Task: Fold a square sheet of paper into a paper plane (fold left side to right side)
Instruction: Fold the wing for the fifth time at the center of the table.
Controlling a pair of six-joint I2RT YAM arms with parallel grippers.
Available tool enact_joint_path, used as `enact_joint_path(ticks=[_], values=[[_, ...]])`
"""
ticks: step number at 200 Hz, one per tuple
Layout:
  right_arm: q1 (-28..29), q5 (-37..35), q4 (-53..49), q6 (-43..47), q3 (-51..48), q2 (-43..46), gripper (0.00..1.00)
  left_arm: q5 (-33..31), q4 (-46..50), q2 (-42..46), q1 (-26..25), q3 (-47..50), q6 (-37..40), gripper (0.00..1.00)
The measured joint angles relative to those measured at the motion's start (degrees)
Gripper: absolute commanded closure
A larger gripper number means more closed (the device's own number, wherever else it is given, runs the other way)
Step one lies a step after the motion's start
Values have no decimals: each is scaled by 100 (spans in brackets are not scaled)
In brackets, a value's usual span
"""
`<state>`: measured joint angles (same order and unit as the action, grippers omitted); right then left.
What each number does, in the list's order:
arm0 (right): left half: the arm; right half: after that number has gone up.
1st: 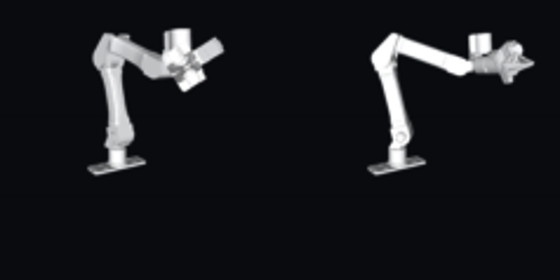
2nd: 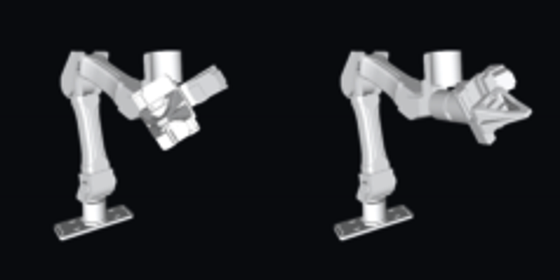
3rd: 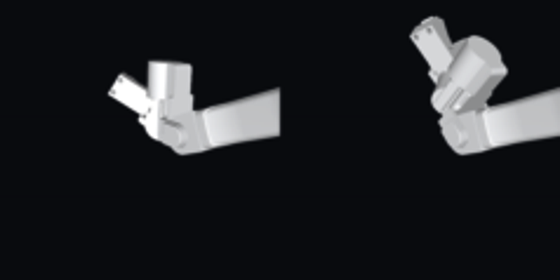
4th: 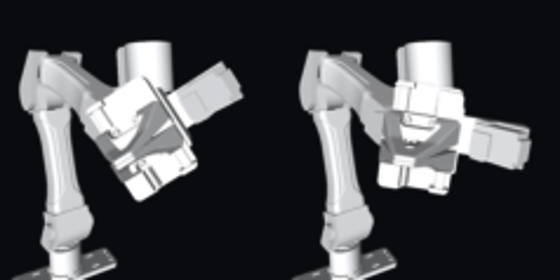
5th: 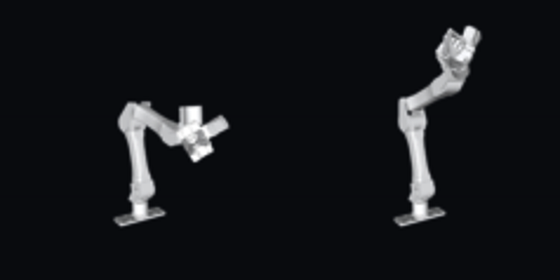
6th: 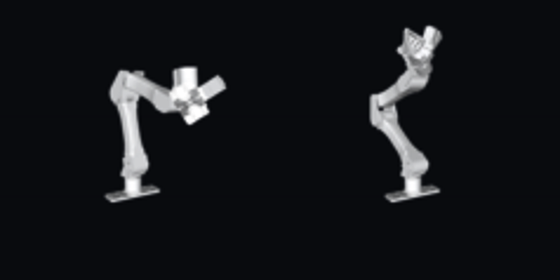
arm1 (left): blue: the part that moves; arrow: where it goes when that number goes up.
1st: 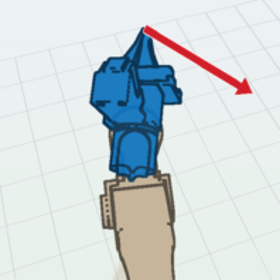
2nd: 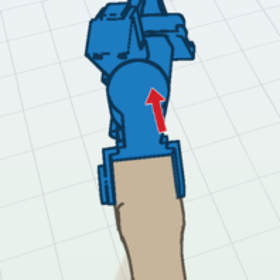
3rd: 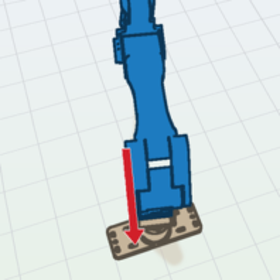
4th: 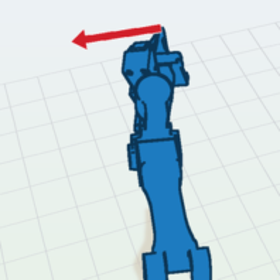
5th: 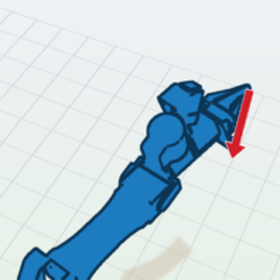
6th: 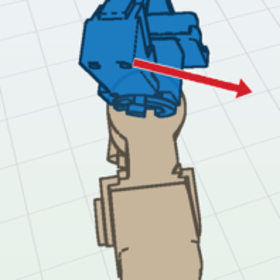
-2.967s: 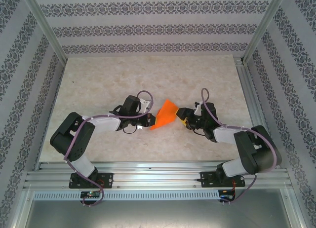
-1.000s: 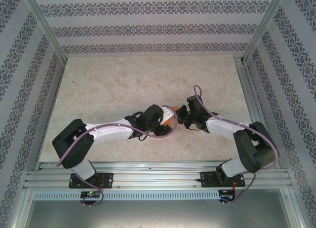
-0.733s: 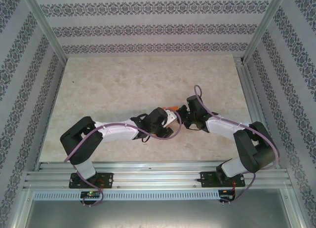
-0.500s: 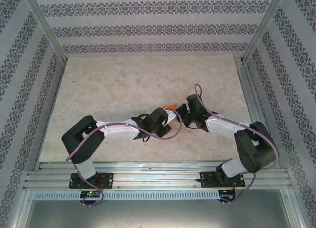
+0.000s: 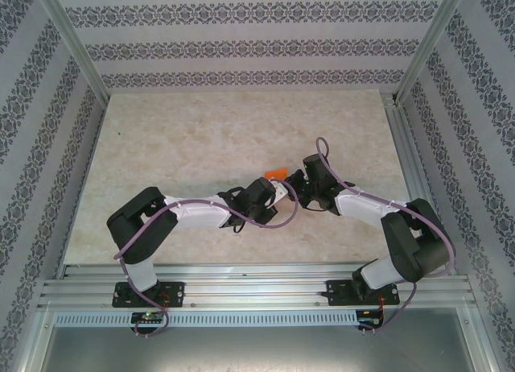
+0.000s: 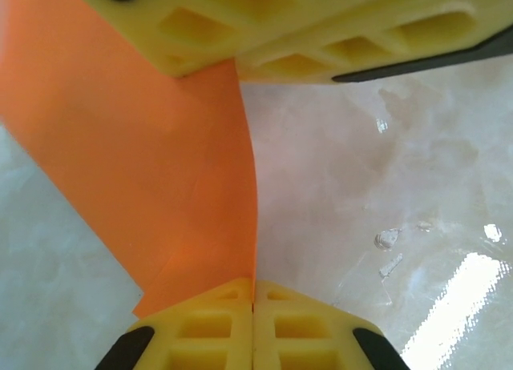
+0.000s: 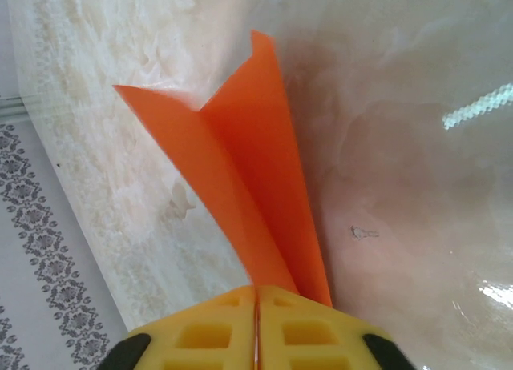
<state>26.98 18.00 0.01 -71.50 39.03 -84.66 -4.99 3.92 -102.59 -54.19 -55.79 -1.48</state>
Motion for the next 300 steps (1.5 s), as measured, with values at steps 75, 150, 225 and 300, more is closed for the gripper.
enact_joint_path(ticks=[75, 150, 225, 300], values=[[-822, 2, -962, 1429, 4, 1034, 52, 706, -258, -74, 146, 0, -92, 96], [-1515, 798, -1141, 3351, -66, 1123, 63, 2087, -260, -564, 616, -192, -219, 95], [-1628, 1423, -1478, 4262, 986, -660, 69, 2852, -245, -745, 844, -367, -262, 95], [-1626, 1346, -2328, 5174, 2288, -1810, 72, 2879, 20, -780, 844, -557, -170, 95]])
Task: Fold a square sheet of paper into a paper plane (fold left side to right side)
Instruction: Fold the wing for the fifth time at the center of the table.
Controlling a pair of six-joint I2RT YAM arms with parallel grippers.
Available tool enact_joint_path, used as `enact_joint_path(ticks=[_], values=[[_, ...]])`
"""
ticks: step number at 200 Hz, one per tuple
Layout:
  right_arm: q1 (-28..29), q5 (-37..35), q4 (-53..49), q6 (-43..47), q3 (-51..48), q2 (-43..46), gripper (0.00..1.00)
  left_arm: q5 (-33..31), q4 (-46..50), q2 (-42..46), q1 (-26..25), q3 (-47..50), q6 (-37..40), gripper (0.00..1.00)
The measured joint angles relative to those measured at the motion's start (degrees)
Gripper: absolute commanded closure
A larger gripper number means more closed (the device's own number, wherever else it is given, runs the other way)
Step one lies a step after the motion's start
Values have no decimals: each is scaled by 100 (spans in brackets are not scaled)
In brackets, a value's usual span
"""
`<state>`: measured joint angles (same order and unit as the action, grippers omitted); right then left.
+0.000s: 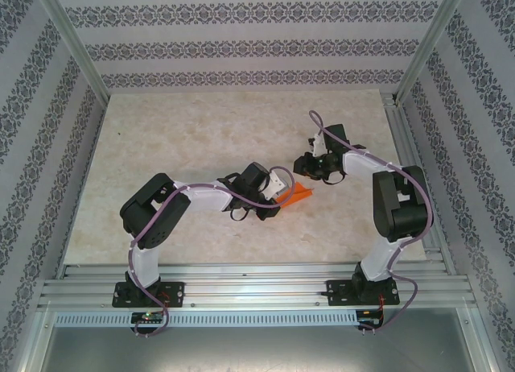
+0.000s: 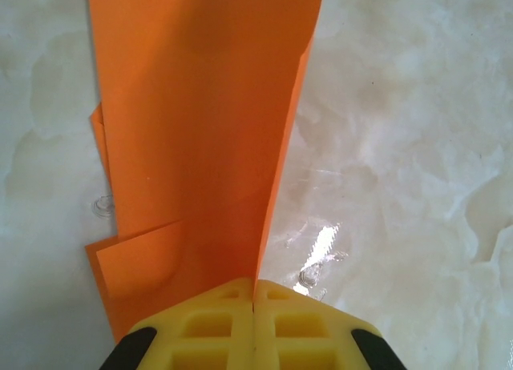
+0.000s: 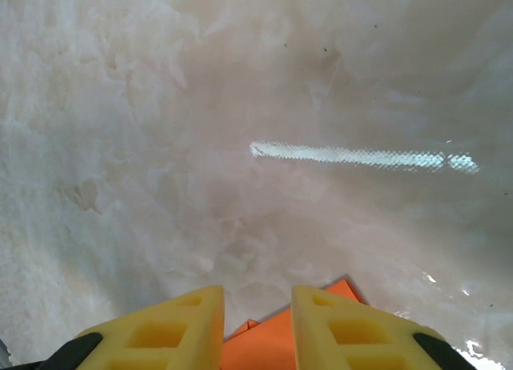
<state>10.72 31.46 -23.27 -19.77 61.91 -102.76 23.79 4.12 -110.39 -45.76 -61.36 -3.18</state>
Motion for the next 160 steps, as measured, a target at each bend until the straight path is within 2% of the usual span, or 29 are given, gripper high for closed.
enact_joint_path(ticks=[56, 160], values=[[4, 131, -343, 284, 22, -590, 73, -2, 199, -4, 0, -118, 79, 95], [52, 31, -647, 713, 387, -811, 73, -13, 772, -348, 0, -706, 382, 94]])
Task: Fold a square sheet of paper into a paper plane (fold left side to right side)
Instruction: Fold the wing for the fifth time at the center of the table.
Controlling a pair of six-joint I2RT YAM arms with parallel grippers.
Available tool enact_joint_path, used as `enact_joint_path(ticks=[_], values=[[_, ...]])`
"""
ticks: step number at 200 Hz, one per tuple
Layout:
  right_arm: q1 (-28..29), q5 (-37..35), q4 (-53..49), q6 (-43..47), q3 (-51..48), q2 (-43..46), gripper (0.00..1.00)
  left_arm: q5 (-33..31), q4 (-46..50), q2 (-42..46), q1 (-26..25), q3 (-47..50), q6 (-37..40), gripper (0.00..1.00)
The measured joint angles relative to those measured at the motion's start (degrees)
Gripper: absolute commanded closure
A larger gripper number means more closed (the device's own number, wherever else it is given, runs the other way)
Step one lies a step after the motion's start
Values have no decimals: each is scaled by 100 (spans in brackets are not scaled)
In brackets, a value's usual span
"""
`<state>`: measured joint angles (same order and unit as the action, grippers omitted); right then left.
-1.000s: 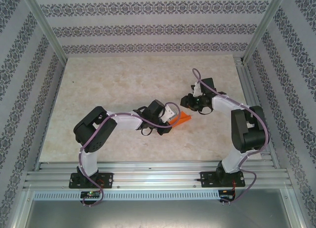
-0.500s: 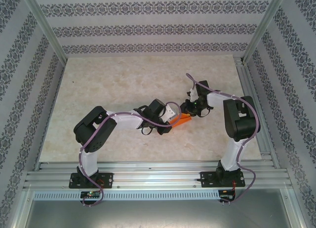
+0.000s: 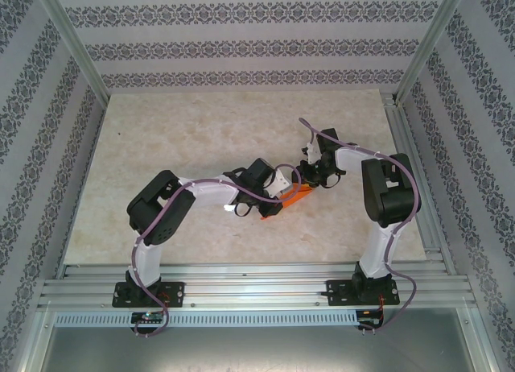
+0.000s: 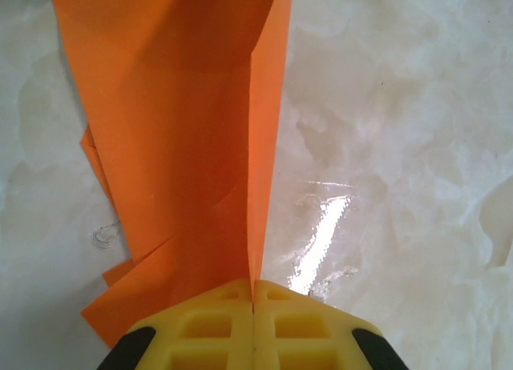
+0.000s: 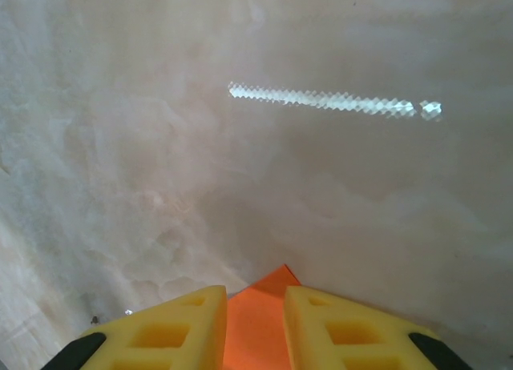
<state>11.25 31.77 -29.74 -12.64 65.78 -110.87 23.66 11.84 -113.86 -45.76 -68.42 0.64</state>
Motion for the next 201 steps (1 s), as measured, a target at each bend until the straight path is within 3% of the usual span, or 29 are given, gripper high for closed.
enact_joint_path(ticks=[201], values=[[76, -223, -286, 236, 199, -74, 73, -186, 286, 173, 76, -129, 205, 88]])
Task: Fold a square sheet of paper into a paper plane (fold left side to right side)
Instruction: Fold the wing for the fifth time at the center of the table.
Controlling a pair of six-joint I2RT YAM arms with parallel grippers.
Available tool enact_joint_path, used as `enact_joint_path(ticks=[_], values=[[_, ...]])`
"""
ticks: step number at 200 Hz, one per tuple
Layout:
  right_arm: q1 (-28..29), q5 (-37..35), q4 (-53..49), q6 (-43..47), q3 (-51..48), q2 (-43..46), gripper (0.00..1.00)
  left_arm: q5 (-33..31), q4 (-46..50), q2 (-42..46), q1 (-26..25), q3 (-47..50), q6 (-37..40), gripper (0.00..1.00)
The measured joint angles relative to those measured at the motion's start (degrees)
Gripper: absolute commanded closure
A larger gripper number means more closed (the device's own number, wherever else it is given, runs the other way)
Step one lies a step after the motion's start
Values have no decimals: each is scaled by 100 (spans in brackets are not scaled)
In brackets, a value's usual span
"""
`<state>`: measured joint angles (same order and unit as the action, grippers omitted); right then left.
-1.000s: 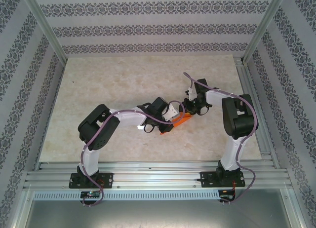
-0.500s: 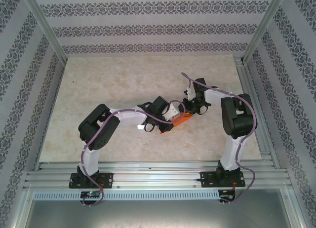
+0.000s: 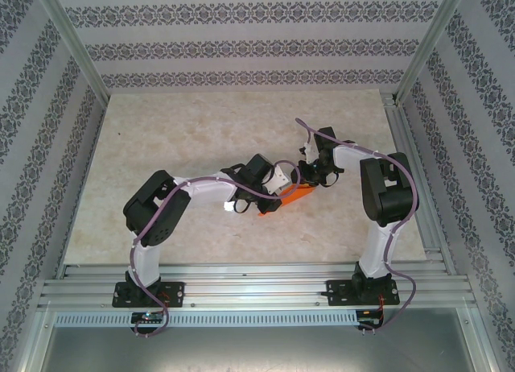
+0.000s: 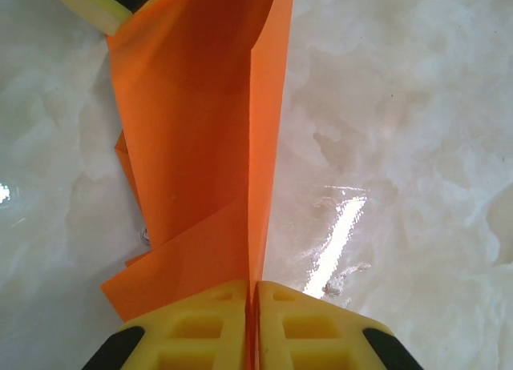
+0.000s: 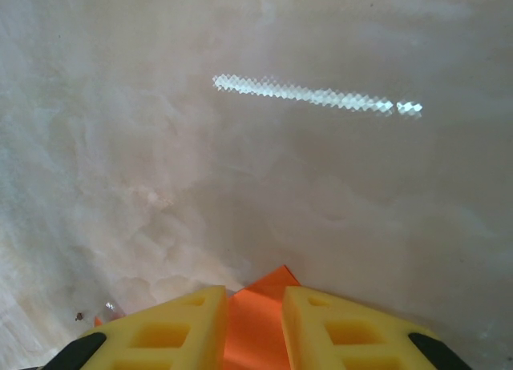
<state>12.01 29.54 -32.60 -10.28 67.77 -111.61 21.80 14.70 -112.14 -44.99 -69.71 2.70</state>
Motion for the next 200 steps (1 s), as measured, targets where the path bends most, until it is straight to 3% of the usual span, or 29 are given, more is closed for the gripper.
enact_joint_path(ticks=[200], values=[[76, -122, -107, 107, 74, -11, 73, 17, 20, -275, 140, -173, 28, 88]])
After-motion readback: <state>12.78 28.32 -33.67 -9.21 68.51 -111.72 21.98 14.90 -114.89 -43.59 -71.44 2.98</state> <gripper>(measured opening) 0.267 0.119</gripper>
